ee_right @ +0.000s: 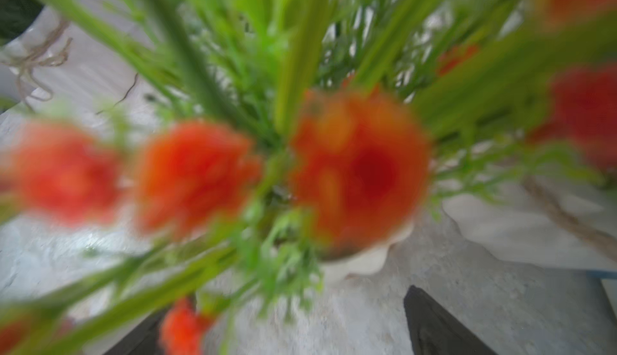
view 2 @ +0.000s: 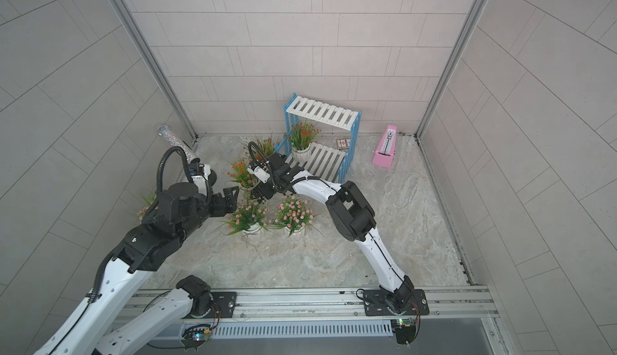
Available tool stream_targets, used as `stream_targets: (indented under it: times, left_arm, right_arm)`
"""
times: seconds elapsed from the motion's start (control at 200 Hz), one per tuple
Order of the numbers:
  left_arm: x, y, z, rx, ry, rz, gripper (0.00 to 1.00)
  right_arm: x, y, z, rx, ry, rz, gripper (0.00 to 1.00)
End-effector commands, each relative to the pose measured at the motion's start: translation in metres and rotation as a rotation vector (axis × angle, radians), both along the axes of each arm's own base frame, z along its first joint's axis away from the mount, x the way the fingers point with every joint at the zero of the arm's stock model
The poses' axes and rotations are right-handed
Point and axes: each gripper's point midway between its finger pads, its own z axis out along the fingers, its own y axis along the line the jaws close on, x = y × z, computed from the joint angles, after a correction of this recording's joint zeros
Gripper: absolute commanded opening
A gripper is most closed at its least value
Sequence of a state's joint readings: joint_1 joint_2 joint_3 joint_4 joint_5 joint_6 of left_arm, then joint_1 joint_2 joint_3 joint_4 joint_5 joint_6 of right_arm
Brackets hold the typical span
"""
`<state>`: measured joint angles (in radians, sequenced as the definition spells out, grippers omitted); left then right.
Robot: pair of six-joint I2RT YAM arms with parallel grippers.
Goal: Place the baby's breath potted plants on the rack by color
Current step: Pick up the baby's breath potted plant from the center of the board.
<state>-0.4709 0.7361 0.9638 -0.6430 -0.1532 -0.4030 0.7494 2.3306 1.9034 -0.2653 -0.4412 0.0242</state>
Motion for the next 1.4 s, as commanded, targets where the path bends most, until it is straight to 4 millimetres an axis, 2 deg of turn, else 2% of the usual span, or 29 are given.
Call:
stream_targets:
  times: [0.0, 0.48, 0.555, 0.871, 0.911, 0.971, 1.101, 1.251, 1.396]
  left_arm:
    - [-0.001, 0.003, -0.001, -0.003, -0.005, 0.009, 0.92]
    - [0.0, 0.001, -0.001, -0.021, -0.018, -0.003, 0.92]
    - [0.0, 0.001, -0.001, -0.023, -0.02, -0.006, 0.92]
    - [0.0, 0.0, 0.001, -0.036, -0.029, -0.011, 0.92]
    - [-0.001, 0.0, 0.001, -0.038, -0.029, -0.014, 0.92]
    - [-0.002, 0.0, 0.002, -0.04, -0.031, -0.016, 0.92]
    - [-0.003, 0.001, 0.003, -0.04, -0.038, -0.014, 0.92]
    - [-0.005, 0.002, 0.005, -0.042, -0.045, -0.017, 0.92]
    - [-0.006, 0.003, 0.005, -0.045, -0.048, -0.016, 0.92]
  right_arm:
    - [0.008, 0.015, 0.004, 0.031, -0.045, -0.027, 0.99]
    - [0.041, 0.029, -0.002, 0.095, -0.141, -0.195, 0.99]
    - [0.043, 0.033, -0.008, 0.097, -0.135, -0.207, 0.99]
    - [0.054, 0.046, -0.008, 0.088, -0.159, -0.255, 1.0]
    - [0.055, 0.047, -0.009, 0.082, -0.155, -0.265, 0.97]
    - [0.058, 0.045, -0.01, 0.072, -0.153, -0.284, 0.85]
    - [0.057, 0.043, -0.011, 0.058, -0.15, -0.281, 0.65]
    - [0.049, 0.039, -0.008, 0.049, -0.146, -0.273, 0.64]
    - [0.035, 0.029, 0.012, 0.089, -0.17, -0.264, 0.65]
